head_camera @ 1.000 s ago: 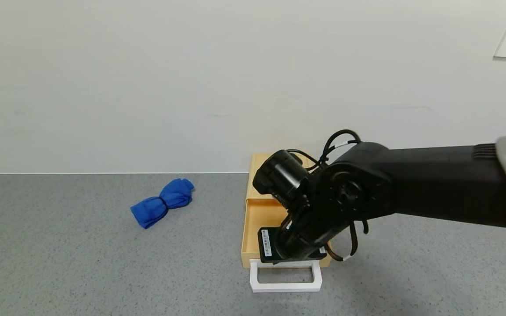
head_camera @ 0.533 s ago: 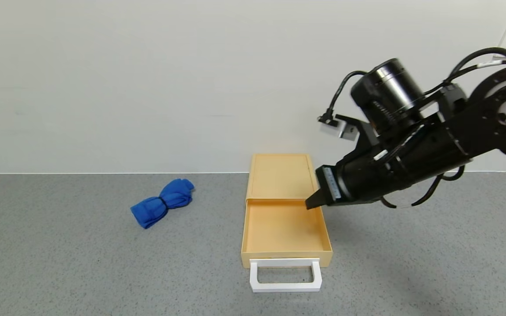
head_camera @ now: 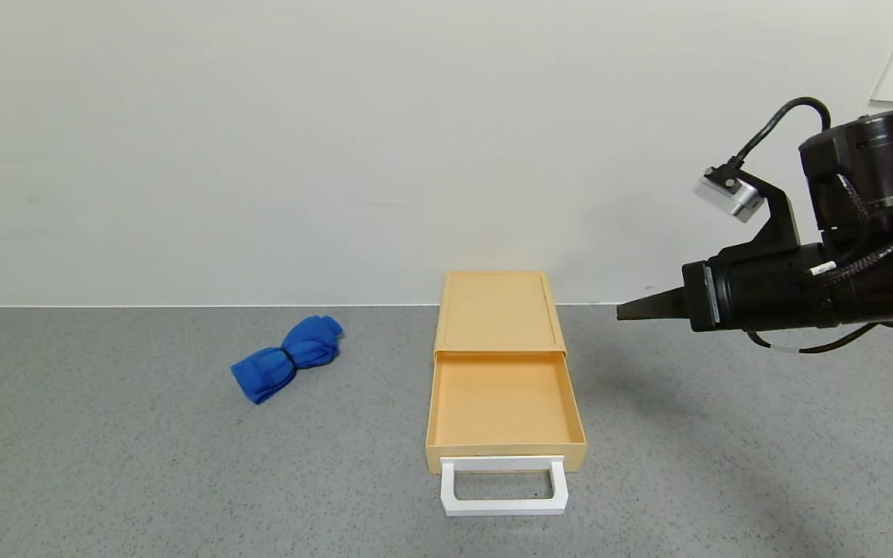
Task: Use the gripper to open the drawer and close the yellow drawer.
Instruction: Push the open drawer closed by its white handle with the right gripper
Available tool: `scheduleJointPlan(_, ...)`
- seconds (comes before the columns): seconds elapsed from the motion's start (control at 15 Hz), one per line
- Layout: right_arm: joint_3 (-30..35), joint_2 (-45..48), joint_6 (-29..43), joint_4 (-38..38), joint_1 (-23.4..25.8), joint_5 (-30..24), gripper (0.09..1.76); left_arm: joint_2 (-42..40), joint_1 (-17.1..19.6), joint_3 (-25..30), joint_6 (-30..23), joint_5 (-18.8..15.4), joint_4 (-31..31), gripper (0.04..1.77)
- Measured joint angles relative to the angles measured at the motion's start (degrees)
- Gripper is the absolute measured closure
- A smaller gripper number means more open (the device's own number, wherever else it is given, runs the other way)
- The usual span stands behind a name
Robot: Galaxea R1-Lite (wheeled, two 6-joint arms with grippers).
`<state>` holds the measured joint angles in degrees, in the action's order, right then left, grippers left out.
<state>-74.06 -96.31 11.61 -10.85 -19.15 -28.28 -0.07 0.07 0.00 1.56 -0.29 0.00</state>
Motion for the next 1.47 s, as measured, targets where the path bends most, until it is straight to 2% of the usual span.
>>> scheduleJointPlan(0.2,8.37,2.45,0.29,9.2,1.6,-0.13,1.73,0.0,0.0,0.0,0.01,0.0,0.0,0.09)
scheduleJointPlan(0.33,10.84,3.34,0.51,10.3,2.23,-0.13,1.73,0.0,-0.02,0.0,0.0,0.02,-0.02,0.09)
scheduleJointPlan(0.93,12.2,3.95,0.55,10.45,2.6,0.17,1.73,0.0,0.0,0.0,-0.05,0.02,-0.05,0.09)
scheduleJointPlan(1.13,12.76,4.85,4.16,10.28,2.01,0.72,1.73,0.0,0.0,0.0,-0.07,0.02,-0.02,0.09)
scheduleJointPlan(1.27,13.62,5.1,5.32,10.06,-0.39,5.52,1.73,0.0,0.0,0.0,-0.07,0.02,-0.05,0.09)
scheduleJointPlan(1.47,14.42,4.08,10.85,10.11,-8.3,16.98,1.73,0.0,0.0,0.0,-0.02,0.02,0.0,0.09)
